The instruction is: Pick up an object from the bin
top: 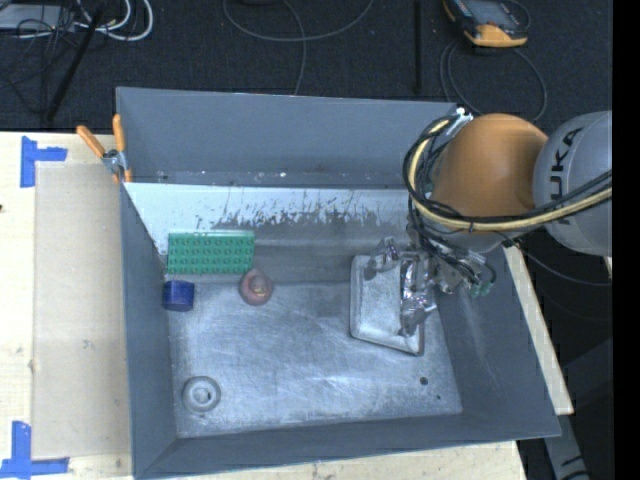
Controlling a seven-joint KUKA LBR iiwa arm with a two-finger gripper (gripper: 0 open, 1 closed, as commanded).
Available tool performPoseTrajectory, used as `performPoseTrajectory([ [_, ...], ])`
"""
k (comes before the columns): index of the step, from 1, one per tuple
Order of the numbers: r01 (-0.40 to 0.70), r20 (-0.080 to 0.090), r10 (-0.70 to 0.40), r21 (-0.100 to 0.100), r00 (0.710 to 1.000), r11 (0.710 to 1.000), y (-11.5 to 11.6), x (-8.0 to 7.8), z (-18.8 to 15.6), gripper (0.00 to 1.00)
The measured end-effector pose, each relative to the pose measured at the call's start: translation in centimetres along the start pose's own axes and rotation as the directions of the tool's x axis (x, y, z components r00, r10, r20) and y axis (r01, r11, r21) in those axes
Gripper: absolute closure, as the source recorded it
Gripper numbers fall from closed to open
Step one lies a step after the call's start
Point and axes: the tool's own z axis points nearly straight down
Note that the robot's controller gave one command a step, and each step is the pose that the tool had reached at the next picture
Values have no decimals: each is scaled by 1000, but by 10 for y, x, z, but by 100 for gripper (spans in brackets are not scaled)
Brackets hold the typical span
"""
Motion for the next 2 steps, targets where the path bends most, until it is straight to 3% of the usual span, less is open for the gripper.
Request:
performPoseTrajectory([
  [1, 62, 3, -62, 4, 998, 998, -5, -5, -71, 0],
  [2, 168, 10, -168, 5, 986, 986, -48, 16, 27, 0],
])
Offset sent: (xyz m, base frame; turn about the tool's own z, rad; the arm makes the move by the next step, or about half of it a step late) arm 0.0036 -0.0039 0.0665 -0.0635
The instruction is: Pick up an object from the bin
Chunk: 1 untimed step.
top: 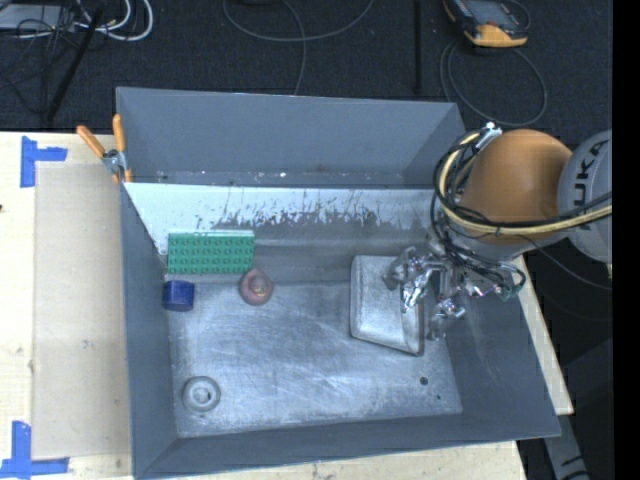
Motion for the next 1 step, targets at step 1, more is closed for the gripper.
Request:
performPoseTrajectory([
  [1, 186, 12, -186, 4, 982, 983, -11, -7, 10, 0],
])
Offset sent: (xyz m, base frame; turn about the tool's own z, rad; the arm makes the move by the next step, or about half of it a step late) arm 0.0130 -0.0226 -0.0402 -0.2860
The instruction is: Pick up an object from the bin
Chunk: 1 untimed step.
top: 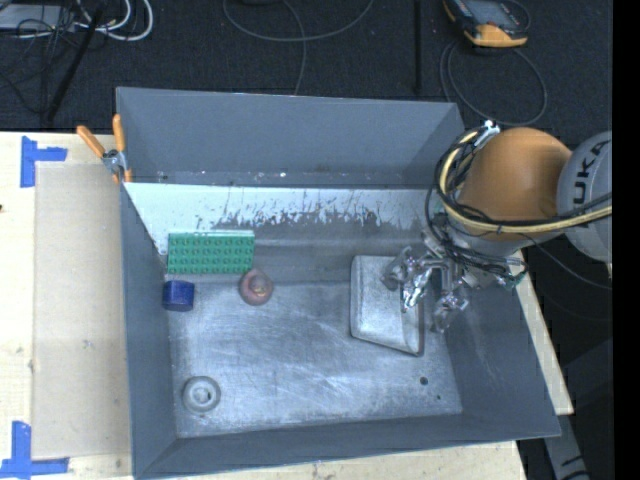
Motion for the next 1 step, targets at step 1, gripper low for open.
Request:
performPoseTrajectory([
  [1, -3, 14, 3, 7, 1000, 1000, -1, -4, -3, 100],
])
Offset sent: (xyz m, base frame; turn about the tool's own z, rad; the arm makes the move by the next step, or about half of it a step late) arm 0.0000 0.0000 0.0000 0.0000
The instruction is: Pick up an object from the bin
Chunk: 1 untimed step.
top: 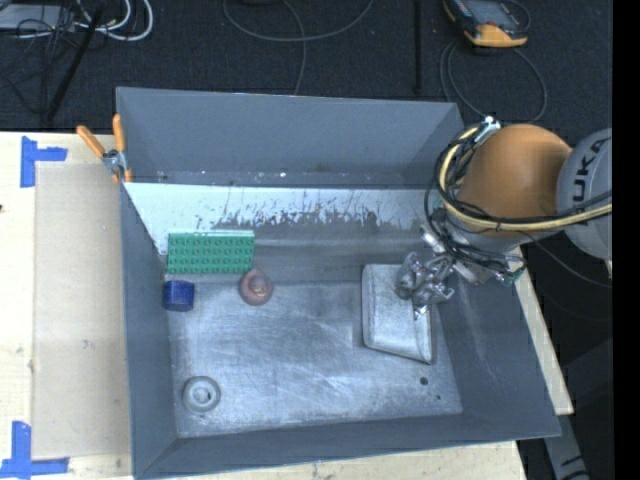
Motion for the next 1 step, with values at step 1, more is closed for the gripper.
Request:
performPoseTrajectory([
  [1, -268, -36, 268, -2, 963, 963, -46, 32, -125, 100],
])
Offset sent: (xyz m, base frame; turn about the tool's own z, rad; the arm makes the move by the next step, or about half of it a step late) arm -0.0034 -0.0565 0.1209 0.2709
